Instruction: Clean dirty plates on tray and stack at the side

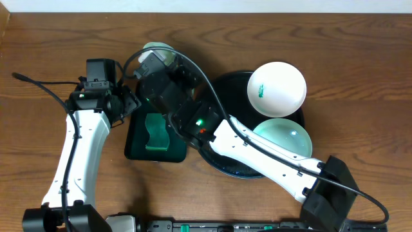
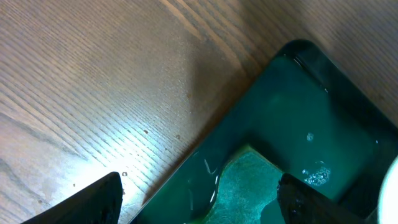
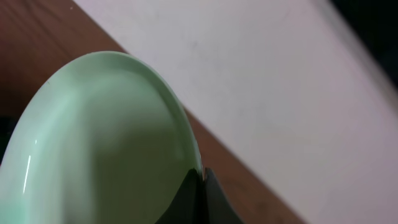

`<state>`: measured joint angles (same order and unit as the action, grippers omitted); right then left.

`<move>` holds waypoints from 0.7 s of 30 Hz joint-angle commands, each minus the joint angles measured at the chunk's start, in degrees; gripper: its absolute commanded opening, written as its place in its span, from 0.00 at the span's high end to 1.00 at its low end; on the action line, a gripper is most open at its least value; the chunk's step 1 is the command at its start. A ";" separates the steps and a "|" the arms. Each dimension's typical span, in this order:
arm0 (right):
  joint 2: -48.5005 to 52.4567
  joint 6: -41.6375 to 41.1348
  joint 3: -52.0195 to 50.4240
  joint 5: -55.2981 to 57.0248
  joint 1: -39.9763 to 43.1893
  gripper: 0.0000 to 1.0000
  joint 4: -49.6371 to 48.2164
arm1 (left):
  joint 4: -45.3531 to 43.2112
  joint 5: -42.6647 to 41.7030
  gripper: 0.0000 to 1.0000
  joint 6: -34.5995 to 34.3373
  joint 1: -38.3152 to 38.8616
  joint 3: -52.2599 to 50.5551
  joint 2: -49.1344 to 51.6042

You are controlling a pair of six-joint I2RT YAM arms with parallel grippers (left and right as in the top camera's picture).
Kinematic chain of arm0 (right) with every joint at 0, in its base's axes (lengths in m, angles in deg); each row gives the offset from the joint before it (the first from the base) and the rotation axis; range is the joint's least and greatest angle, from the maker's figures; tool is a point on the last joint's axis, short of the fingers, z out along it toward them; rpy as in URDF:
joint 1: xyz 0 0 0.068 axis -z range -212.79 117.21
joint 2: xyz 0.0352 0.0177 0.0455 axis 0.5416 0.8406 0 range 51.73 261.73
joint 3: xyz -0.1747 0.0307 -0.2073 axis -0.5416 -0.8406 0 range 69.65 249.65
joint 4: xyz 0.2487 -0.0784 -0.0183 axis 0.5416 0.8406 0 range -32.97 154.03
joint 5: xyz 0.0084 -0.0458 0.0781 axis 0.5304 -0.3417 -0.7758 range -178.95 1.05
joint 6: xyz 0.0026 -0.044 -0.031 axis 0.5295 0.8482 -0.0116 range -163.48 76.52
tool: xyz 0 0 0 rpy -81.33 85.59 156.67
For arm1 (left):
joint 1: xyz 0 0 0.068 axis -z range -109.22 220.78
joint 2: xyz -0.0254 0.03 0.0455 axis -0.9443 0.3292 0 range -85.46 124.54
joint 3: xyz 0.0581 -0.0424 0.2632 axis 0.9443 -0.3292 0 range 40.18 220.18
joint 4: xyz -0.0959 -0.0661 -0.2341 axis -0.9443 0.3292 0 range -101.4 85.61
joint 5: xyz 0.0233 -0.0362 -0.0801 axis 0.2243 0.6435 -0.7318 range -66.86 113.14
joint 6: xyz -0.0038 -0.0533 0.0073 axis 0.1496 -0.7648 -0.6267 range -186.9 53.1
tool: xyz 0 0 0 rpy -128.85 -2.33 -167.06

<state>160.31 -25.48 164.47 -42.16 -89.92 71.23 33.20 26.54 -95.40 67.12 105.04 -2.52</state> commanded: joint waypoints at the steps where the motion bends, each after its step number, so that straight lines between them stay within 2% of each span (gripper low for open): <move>1: -0.17 -15.96 1.11 -2.34 0.79 0.99 3.76 | 0.13 0.70 0.20 -0.07 -0.17 0.83 0.11; 6: -0.17 -30.88 1.11 -8.41 3.06 0.99 11.80 | 0.13 0.70 0.20 -0.07 -0.17 0.83 0.11; 8: -0.17 -35.91 1.11 -15.17 5.31 0.99 15.06 | 0.13 0.70 0.20 -0.07 -0.17 0.83 0.11; 21: -1.90 -39.87 1.11 -38.64 17.81 0.99 21.64 | 0.13 0.70 0.20 -0.07 -0.17 0.83 0.11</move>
<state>160.35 -62.55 164.52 -71.73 -75.06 92.43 33.25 26.54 -95.40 67.12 105.04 -2.52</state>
